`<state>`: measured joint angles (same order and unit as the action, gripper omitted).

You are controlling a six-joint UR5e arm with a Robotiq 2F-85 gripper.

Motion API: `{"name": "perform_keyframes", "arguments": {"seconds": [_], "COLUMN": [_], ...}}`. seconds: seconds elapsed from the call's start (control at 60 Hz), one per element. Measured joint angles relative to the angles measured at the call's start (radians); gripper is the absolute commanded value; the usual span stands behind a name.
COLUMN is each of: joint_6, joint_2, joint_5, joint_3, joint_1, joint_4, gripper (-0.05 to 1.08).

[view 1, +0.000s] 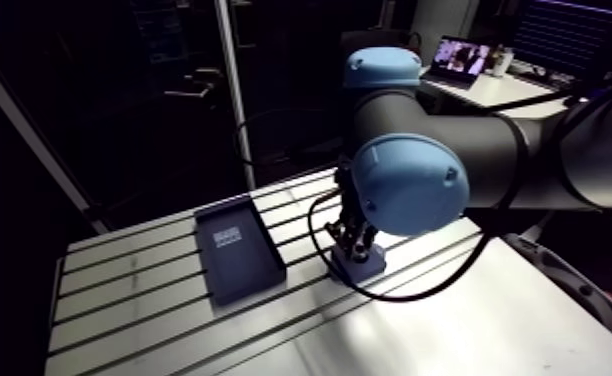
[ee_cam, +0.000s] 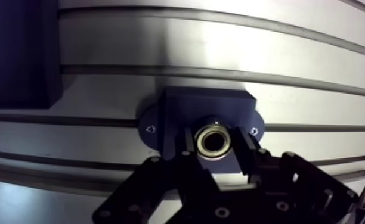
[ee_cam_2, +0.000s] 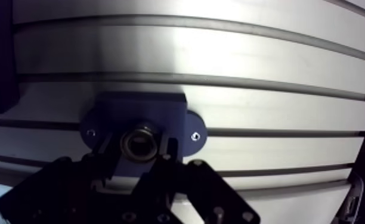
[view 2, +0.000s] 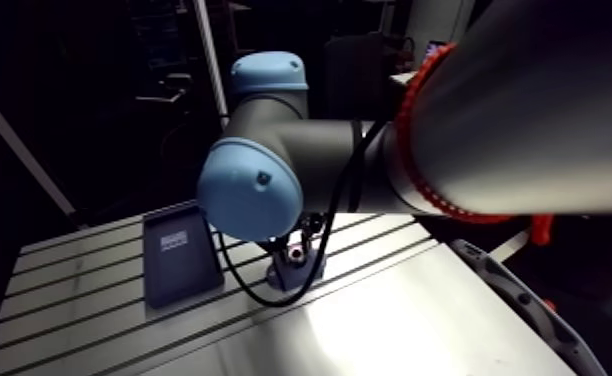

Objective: Pick up the bearing and press it into the housing until flush.

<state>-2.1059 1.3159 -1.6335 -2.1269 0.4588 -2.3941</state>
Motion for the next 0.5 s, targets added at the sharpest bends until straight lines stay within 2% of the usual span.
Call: {"name": "perform_keyframes", "arguments": {"seconds": [0.5], "joint_6": [-0.005], "joint_2": [-0.001], "joint_5": [0.002], "joint_3": [-0.001], "joint_1": [0.0], "joint_4": [-0.001], "gripper": [0.64]}}
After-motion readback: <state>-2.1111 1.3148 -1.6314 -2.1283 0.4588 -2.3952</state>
